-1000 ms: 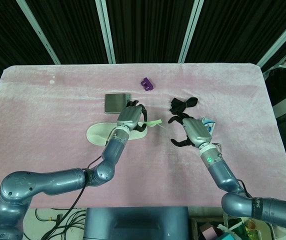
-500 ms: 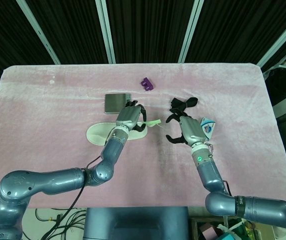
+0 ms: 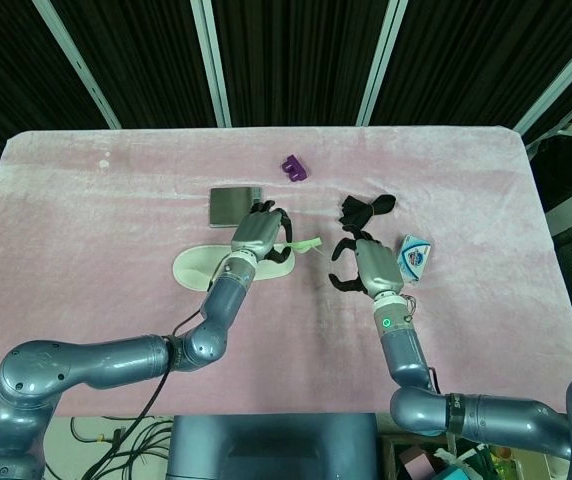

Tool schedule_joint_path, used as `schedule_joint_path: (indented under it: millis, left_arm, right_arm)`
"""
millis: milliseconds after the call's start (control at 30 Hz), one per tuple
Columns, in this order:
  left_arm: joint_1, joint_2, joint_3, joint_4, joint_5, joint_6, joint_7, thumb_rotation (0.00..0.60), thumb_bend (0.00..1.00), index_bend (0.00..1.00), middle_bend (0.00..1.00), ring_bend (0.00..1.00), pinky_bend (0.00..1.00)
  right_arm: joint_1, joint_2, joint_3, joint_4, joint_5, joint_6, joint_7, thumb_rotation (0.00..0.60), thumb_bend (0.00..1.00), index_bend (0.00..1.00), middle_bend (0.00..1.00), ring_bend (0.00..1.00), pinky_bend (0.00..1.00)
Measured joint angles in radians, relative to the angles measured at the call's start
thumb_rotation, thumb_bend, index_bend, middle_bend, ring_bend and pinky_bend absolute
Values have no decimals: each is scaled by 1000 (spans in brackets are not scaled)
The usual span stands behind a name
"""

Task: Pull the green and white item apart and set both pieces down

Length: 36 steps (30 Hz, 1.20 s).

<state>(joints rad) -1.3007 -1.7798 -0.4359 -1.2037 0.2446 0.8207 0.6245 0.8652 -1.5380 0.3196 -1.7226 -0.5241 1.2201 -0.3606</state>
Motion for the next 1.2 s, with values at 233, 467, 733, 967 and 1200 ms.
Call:
schedule_joint_path:
  millis: [233, 467, 733, 967, 1200]
  left_arm:
    - [-3, 0, 6, -3, 4, 2, -10, 600, 491, 679, 232, 0, 0]
    - [-5, -2, 12, 4, 5, 3, -18, 600, 491, 680, 232, 0, 0]
    - [-7, -10, 12, 6, 18, 7, -35, 600, 491, 680, 232, 0, 0]
    - [-10, -13, 10, 7, 21, 12, -44, 600, 491, 685, 233, 0, 0]
    - [-9, -16, 16, 5, 28, 21, -46, 600, 491, 685, 233, 0, 0]
  right_arm:
    - [-6, -44, 13, 41, -28, 26, 6, 600, 254, 561, 132, 138, 207]
    - [-13, -66, 29, 59, -26, 30, 2, 600, 261, 561, 131, 138, 207]
    - [-14, -82, 44, 53, -24, 30, -13, 600, 260, 560, 131, 138, 207]
    - [-12, -105, 62, 70, -6, 31, -26, 600, 261, 560, 131, 138, 207]
    - [-12, -117, 77, 66, -7, 52, -39, 600, 261, 560, 131, 140, 207]
